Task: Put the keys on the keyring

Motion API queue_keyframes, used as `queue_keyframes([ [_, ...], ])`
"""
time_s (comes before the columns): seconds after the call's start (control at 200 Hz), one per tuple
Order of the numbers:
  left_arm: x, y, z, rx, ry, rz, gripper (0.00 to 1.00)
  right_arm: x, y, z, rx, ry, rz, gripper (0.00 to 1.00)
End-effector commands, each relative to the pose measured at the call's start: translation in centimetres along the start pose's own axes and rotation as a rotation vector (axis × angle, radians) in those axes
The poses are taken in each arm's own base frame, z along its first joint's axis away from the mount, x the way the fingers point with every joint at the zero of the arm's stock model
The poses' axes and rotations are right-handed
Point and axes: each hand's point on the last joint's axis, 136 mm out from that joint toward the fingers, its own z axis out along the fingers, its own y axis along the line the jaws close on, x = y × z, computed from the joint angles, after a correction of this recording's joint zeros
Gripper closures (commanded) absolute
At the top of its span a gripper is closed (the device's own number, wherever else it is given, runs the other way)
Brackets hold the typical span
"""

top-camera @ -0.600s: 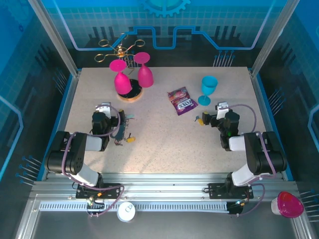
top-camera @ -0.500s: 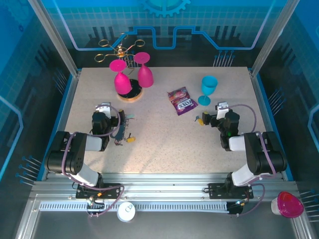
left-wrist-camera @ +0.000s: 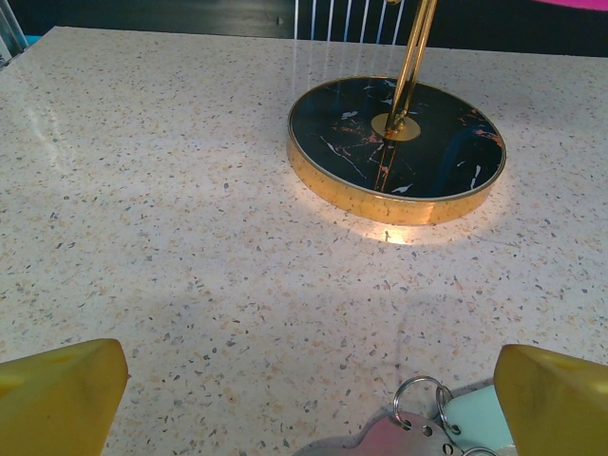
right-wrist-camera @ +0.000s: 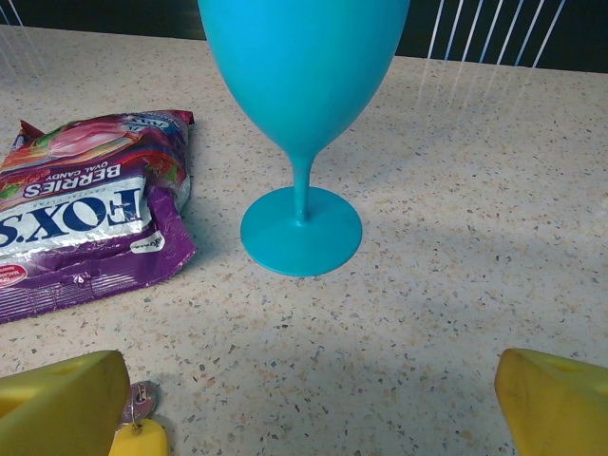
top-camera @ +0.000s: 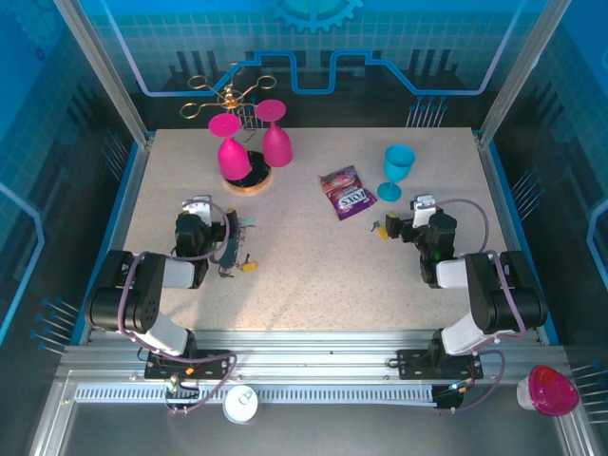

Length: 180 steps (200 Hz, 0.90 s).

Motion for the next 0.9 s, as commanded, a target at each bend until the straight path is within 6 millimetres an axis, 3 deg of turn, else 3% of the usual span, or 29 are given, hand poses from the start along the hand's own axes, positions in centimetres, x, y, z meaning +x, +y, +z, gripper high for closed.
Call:
queue_keyframes([
  [0.0, -1.0, -0.4, 0.2, 0.021, -0.024, -0.004, 0.01, -1.0, 0.1, 0.3, 0.001, -0.021, -0.009, 0.0],
  [0.365, -1.1, -0.3, -0.1, 0.024, -0.032, 0.0, 0.01, -1.3, 0.1, -0.1, 0.011, -0.043, -0.013, 0.03],
  [0.52, -5.1, -0.5, -2.9, -0.003, -0.077, 0.005, 0.01, -4.2, 1.6, -3.4, 0.069, -0.125, -0.123, 0.07],
  [0.59, -7.8, -1.7, -4.5, 0.042, -0.122, -0.017, 0.01, -6.0, 3.3, -4.4, 0.05, -0.12, -0.158, 0.07],
  [0.67, -9.4, -2.8, -5.7, 0.09, -0.126, -0.085, 0.01, -7.6, 4.3, -5.3, 0.031, -0.101, -0.09, 0.1],
  [0.785, -8.7, -3.6, -6.5, 0.122, -0.017, -0.242, 0.01, -8.5, 5.5, -6.6, -0.005, -0.05, 0.049, 0.15],
  [0.896, -6.0, -4.0, -7.3, 0.094, 0.152, -0.422, 0.01, -7.8, 7.0, -7.9, -0.057, 0.055, 0.15, 0.2],
])
